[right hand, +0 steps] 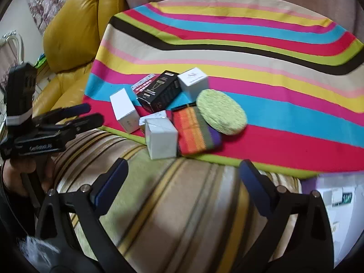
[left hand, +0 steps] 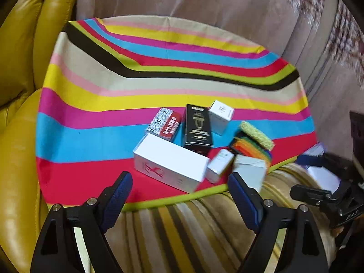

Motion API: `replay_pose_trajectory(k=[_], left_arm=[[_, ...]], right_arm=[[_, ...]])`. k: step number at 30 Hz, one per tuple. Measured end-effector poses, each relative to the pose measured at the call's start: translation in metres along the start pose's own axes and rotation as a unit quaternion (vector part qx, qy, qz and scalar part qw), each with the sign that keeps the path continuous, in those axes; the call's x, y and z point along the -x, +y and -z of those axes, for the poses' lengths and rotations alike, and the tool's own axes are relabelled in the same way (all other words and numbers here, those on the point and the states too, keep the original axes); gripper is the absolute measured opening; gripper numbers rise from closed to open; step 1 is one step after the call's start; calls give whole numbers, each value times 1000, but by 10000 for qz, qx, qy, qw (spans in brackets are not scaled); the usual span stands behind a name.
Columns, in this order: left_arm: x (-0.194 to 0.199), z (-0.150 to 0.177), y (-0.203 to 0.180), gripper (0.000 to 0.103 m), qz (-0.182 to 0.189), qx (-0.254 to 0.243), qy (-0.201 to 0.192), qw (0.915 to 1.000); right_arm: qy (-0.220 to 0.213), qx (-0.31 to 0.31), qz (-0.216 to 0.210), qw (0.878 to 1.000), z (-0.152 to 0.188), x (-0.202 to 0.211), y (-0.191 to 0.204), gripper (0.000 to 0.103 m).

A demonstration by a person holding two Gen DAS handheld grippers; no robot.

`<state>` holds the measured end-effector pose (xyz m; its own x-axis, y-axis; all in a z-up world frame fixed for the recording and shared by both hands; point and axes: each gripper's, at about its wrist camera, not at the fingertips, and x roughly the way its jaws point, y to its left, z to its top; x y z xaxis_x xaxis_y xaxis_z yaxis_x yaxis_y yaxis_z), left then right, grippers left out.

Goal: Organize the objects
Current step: 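Grasp the long white box with the left gripper while the right grasps the white cube box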

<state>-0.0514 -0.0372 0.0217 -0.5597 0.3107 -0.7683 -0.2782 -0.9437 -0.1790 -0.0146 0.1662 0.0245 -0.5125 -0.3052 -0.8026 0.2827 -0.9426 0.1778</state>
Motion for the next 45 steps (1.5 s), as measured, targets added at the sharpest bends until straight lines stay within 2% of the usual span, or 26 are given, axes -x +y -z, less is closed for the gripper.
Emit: replay_pose_trajectory(k=[8,11,14,16,21,26,30,35,39,41,45], left_arm=[[-25,-14,3,88,76,-415,280,9987],[-34,-18,3,91,-22,-609,407,9973],[-41,-20,6,93,-10,-619,491,9969],[-46,-21,11,96,149,-540,561,9968],[-47,-20,15,97,350,-465,597,9965],[-44,-17,7,97,302,-681,585,9955],[-43,-17,7,97,308,-664,572,9957],[-44,-16,5,97,342,-702,562,9954],[-49,-16,6,96,295,-699,645,9950],[-51,-14,6,88,234,-666,685,9952],[-48,-13,7,87,225,-639,621,9958]], right_arm=[[231,276,-54,9993,-20,-29,9,93],[363,393,-86,9985,-25,-41,14,90],[440,510,-116,9977,-27,-48,18,88],[482,558,-109,9972,-29,-52,20,86],[468,690,-31,9965,-33,-55,25,82],[435,727,-18,9964,-32,-53,26,78],[424,800,-58,9959,-30,-51,31,68],[439,862,-162,9952,-28,-52,36,65],[524,878,-427,9938,-27,-55,38,39],[568,895,-422,9935,-26,-58,40,39],[593,834,-473,9936,-27,-60,39,38]])
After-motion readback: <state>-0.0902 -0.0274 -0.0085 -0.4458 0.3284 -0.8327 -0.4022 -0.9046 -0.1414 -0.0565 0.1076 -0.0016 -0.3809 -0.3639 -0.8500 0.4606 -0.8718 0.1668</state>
